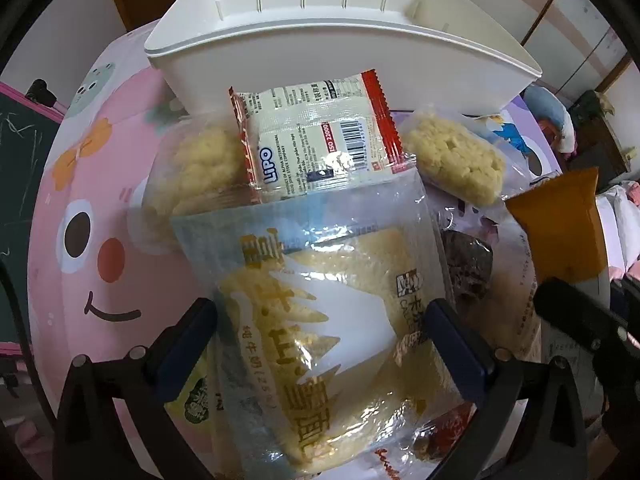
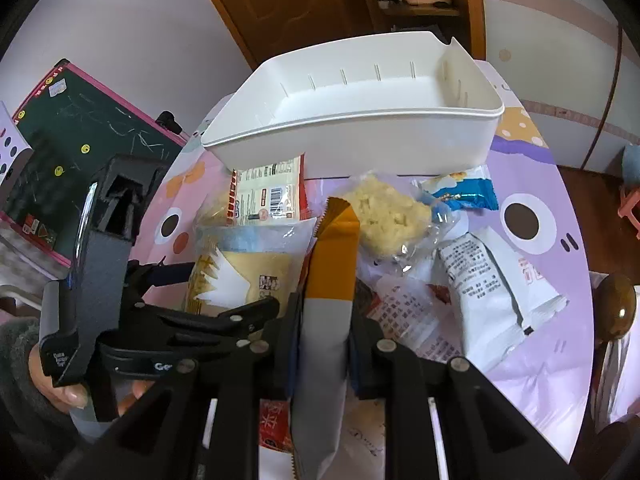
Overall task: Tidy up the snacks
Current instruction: 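Grasp the yellow cake bag with the left tool while the right tool grasps the orange tube snack, then lift both snacks over the white basket and open both tools to drop them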
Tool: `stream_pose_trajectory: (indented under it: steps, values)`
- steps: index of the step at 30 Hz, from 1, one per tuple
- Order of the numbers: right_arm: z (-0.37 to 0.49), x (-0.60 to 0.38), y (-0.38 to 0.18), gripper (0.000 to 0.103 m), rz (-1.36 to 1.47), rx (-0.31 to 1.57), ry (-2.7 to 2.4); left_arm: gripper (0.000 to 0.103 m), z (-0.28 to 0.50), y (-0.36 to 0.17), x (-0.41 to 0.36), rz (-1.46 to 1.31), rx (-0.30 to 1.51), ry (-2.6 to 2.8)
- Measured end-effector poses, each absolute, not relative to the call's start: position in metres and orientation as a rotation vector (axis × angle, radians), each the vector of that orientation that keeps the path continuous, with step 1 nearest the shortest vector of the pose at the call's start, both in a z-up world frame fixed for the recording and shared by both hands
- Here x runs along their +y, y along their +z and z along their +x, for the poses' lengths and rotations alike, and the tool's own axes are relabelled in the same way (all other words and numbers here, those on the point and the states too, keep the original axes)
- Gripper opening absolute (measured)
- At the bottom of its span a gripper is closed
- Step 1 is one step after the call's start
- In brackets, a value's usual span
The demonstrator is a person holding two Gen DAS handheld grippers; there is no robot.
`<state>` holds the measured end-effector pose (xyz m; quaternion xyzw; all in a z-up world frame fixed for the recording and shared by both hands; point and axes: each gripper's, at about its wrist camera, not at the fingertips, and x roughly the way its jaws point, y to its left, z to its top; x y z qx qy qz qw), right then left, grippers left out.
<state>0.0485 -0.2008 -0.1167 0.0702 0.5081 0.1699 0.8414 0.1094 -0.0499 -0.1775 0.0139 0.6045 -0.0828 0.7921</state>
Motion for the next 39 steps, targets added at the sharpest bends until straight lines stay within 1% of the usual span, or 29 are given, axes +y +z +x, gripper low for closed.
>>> stream_pose_trajectory:
  steps: [2,3,4,5,6,9,10,12,15,18,23,27,33,39]
  values:
    - [0.046,-0.199,-0.117,0.019,0.149,1.078,0.362,0.102,0.109,-0.177,-0.051,0.041,1.297,-0.190]
    - [0.046,-0.198,-0.118,0.019,0.149,1.079,0.365,0.093,0.108,-0.176,-0.051,0.038,1.291,-0.199]
    - [0.045,-0.198,-0.118,0.019,0.149,1.079,0.368,0.087,0.106,-0.172,-0.051,0.029,1.274,-0.218]
    - [0.044,-0.197,-0.118,0.019,0.149,1.079,0.370,0.066,0.103,-0.168,-0.051,0.036,1.252,-0.219]
    - [0.043,-0.197,-0.118,0.019,0.150,1.079,0.374,0.052,0.102,-0.165,-0.050,0.036,1.238,-0.231]
    - [0.041,-0.196,-0.119,0.019,0.155,1.079,0.384,0.038,0.099,-0.158,-0.045,-0.016,1.236,-0.256]
    - [0.040,-0.196,-0.120,0.019,0.156,1.078,0.386,0.037,0.098,-0.157,-0.042,-0.031,1.232,-0.265]
    - [0.038,-0.195,-0.120,0.019,0.155,1.077,0.389,0.030,0.095,-0.153,-0.039,-0.052,1.222,-0.274]
    - [0.036,-0.195,-0.118,0.019,0.156,1.071,0.391,0.025,0.092,-0.143,-0.034,-0.068,1.187,-0.292]
    - [0.031,-0.195,-0.112,0.019,0.151,1.052,0.389,0.023,0.084,-0.126,-0.029,-0.052,1.140,-0.293]
    - [0.022,-0.193,-0.100,0.019,0.145,1.022,0.389,0.022,0.068,-0.089,-0.016,-0.042,1.068,-0.292]
    - [0.019,-0.192,-0.084,0.019,0.122,0.988,0.376,0.022,0.064,-0.049,-0.004,-0.039,1.002,-0.279]
    - [0.030,-0.201,-0.036,0.019,0.091,0.896,0.332,0.022,0.076,0.018,0.014,-0.025,0.884,-0.252]
    - [0.057,-0.211,0.027,0.019,0.049,0.789,0.285,0.022,0.100,0.070,0.020,-0.007,0.827,-0.229]
